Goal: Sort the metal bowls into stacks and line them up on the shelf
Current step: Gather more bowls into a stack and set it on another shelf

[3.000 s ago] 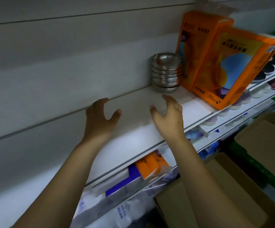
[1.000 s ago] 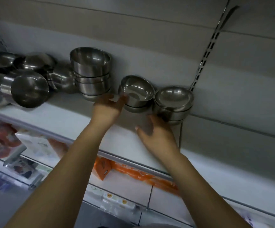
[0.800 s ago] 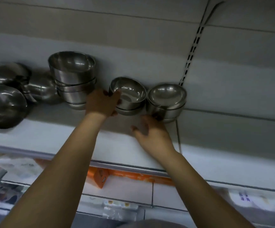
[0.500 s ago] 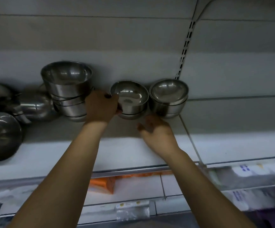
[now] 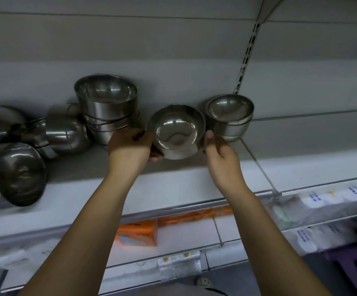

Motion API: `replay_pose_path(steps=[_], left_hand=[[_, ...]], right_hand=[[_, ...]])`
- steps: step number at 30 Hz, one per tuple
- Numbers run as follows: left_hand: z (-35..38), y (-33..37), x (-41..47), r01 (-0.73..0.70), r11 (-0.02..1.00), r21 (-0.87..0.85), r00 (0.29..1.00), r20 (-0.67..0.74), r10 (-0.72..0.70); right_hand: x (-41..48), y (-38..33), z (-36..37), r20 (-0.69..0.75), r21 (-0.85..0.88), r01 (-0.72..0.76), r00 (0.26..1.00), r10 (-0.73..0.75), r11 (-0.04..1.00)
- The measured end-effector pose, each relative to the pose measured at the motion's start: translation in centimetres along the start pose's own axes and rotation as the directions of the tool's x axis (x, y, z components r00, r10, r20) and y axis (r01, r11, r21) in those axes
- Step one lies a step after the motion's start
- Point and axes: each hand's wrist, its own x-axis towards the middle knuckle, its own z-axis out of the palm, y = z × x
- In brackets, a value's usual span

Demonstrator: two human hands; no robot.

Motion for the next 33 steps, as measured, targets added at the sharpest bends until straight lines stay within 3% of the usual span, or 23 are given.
replay_pose_path(steps=[3,6,18,24,28,33], left_hand=[[-1.3,-1.4,-1.3,0.031,0.999,0.02,0.999,0.014,-0.031],[-3.0,-2.5,-1.9,0.005,0.999,0.034,1.0,0.003,-0.005],[-8.0,-5.7,-3.4,0.044,0.996,0.083,0.995,-0.091,-0.037],[-8.7,-7.1,-3.5,-0.006,0.97,0.243,0.983,-0.178,0.051],[-8.4,-6.9,-3.3,-0.037,0.995,0.094,0.995,-0.085,0.045],[-8.3,-7.1,-3.3,-0.053,0.999,-0.008,0.998,-0.03,0.052]], right_hand=[[-1.0,0.1,1.4,0.03,0.124,-0.046,0.999,0.043,0.991],[-2.1,0.5,2.7,0.096,0.141,-0.054,0.995,0.04,0.989],[-3.5,0.1,6.1,0.236,-0.186,0.097,0.97,-0.052,0.978],[-1.5,-1.6,7.7,0.108,-0.121,0.316,0.947,-0.304,0.941],[0.6,-5.8,9.2,0.163,-0.19,0.511,0.858,-0.486,0.838],[3.0,-10.3,11.1,0.3,-0.272,0.612,0.787,-0.54,0.742]])
